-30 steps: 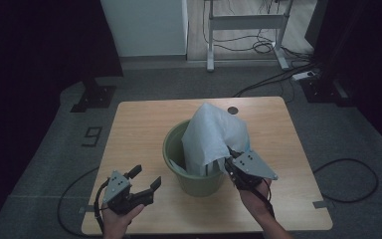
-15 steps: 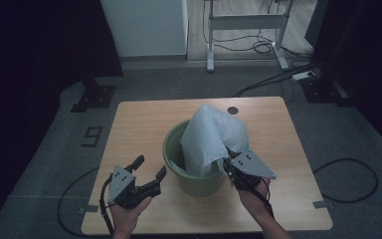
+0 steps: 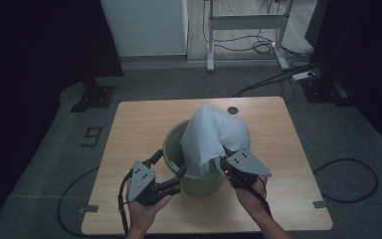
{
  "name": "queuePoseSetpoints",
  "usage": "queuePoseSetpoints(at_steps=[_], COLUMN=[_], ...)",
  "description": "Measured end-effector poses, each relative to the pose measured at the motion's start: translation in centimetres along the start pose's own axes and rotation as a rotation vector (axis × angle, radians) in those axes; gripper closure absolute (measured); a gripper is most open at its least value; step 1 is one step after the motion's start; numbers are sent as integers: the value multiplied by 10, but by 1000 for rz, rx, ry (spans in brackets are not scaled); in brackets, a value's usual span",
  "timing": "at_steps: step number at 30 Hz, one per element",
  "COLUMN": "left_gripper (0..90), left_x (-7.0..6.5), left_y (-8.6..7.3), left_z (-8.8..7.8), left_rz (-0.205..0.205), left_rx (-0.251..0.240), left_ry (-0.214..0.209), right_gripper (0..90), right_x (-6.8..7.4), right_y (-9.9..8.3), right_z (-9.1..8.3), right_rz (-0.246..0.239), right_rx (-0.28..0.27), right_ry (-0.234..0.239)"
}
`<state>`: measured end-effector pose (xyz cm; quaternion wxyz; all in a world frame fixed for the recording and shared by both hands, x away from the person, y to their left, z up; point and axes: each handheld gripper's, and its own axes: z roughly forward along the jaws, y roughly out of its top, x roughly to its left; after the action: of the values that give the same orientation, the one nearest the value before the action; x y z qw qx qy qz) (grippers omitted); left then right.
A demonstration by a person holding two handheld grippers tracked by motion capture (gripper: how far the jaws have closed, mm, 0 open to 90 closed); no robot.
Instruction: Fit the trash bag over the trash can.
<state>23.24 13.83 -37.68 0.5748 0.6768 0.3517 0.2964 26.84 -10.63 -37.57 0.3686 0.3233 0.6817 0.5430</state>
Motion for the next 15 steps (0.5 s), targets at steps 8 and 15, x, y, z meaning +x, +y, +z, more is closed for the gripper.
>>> queuePoseSetpoints(at_steps=[8, 15], left_gripper=[197, 198], left_x=[-13, -25], left_y=[-1, -3], left_z=[16, 29], left_rz=[17, 47], left_rx=[15, 38], left_ry=[-15, -54], right_gripper=[885, 885], right_x=[-1, -2], right_y=[0, 0], right_z=[0, -1], right_rz=[6, 7], right_rx=[-2, -2], right_ry=[3, 4])
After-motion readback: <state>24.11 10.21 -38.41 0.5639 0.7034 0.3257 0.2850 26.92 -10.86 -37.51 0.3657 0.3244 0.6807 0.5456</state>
